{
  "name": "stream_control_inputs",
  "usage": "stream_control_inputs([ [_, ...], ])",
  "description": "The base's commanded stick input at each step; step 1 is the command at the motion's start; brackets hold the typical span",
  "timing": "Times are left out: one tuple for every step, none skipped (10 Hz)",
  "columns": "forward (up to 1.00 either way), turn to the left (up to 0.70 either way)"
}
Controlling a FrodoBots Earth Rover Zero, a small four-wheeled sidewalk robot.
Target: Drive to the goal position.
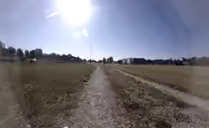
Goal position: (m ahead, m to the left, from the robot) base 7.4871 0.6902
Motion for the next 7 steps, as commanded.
stream_control_inputs([
  [0.5,0.0],
  [0.5,0.0],
  [0.5,0.0],
  [0.5,0.0],
  [0.5,0.0],
  [0.5,0.0],
  [0.5,0.0],
])
